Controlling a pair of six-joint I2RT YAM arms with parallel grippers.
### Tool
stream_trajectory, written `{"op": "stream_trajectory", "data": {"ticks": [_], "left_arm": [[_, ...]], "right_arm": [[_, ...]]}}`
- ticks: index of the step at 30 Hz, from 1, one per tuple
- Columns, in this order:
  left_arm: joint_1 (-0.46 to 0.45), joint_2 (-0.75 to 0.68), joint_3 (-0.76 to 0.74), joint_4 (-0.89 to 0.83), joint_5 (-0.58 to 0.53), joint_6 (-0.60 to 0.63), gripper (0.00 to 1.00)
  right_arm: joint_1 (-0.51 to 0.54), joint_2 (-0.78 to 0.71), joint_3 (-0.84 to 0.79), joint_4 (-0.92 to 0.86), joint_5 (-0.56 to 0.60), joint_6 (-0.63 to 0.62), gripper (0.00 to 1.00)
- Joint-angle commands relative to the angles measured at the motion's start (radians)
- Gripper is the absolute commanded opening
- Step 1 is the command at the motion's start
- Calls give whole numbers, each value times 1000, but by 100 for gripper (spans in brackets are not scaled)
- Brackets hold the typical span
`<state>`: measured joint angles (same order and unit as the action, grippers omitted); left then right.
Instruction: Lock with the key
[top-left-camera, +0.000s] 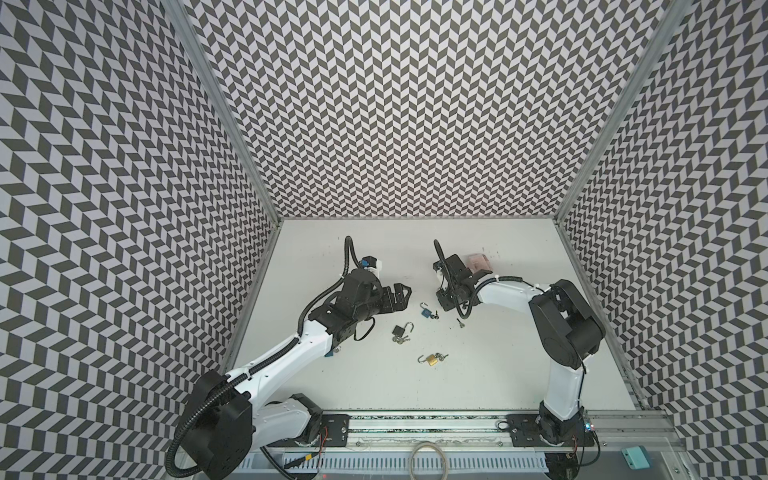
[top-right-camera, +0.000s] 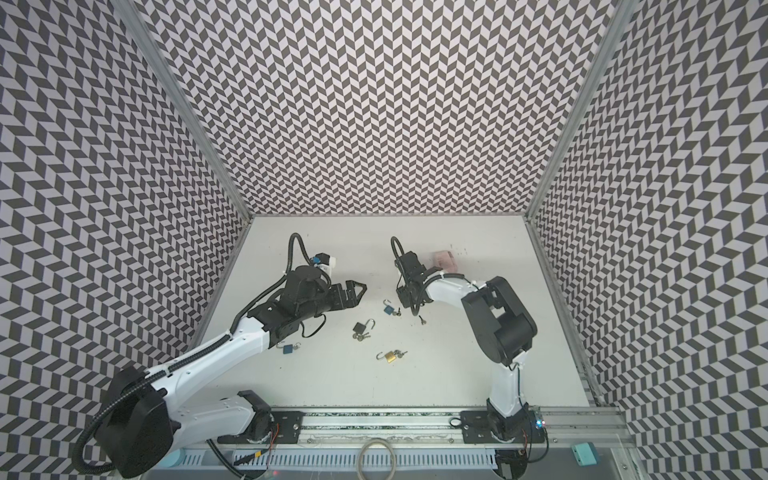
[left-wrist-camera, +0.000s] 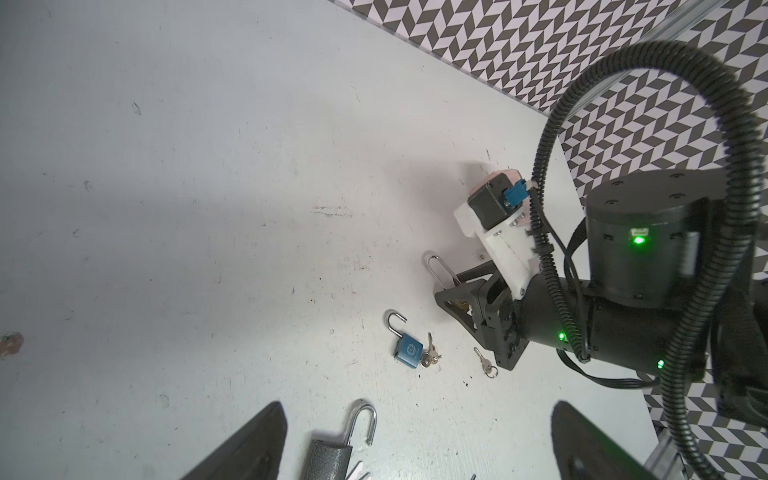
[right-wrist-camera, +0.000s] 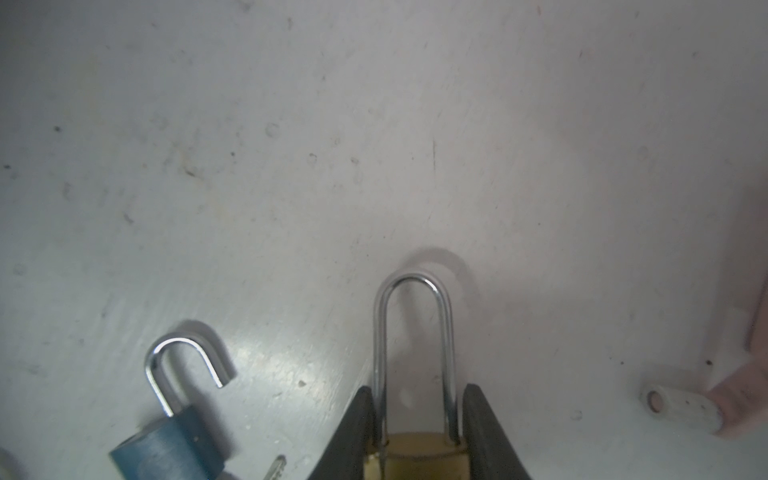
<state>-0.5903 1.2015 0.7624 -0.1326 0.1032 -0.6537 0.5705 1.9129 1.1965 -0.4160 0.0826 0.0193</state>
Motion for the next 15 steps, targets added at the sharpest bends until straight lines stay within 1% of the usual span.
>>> {"op": "stream_trajectory", "data": {"ticks": [1, 3, 6, 11, 15], "left_arm": [[6, -1, -6, 10, 7, -18, 99], [4, -5, -16, 19, 12, -24, 99], [8, -15, -30, 27, 21, -30, 99], [13, -48, -62, 40, 22, -47, 99], [29, -96, -118, 68, 37, -73, 99]], "right_arm": [[-6, 3, 16, -12, 10, -7, 35], [-6, -21, 17, -10, 20, -7, 40], [-5, -53, 10, -6, 43, -4, 42], [-3, -134, -30, 26, 32, 12, 43], [36, -236, -110, 56, 15, 26, 42]]}}
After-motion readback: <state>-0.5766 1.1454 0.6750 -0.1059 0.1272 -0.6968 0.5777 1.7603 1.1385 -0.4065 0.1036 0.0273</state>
